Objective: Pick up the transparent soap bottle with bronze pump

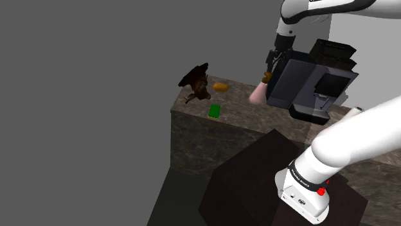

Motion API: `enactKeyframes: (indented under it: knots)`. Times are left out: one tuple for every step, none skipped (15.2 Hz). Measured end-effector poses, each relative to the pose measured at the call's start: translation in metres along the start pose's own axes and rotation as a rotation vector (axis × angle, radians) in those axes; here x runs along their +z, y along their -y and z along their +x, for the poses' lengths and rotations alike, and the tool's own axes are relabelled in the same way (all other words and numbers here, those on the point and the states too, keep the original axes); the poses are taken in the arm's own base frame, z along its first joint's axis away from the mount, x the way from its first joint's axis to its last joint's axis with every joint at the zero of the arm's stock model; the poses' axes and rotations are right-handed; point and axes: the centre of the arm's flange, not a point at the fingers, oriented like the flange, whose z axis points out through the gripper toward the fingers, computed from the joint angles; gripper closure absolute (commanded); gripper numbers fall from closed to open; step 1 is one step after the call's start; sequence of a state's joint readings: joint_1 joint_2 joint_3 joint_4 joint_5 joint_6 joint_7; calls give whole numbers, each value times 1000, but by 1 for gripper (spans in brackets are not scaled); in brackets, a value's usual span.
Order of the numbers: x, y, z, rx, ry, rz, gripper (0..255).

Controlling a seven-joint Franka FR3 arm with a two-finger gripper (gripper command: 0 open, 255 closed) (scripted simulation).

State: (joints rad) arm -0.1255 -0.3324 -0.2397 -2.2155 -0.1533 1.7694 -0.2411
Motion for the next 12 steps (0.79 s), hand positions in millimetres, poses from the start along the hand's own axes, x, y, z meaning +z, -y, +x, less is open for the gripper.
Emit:
enactKeyframes:
  knots:
    - [3,-9,6,5,-2,4,0]
    - [7,-20,13,11,-4,9,0]
    - [11,-32,20,16,-6,13,0]
    - [16,-44,29,21,-8,18,0]
    - [22,-55,37,26,-10,22,0]
    - [24,-66,44,32,-12,26,0]
    - [27,-74,48,37,-14,31,0]
    - [30,-83,57,42,-17,35,0]
    - [33,-94,64,48,-18,40,0]
    - [38,-107,72,53,-21,44,0]
    - [43,-119,81,58,-22,48,0]
    - [48,-130,88,63,-24,52,0]
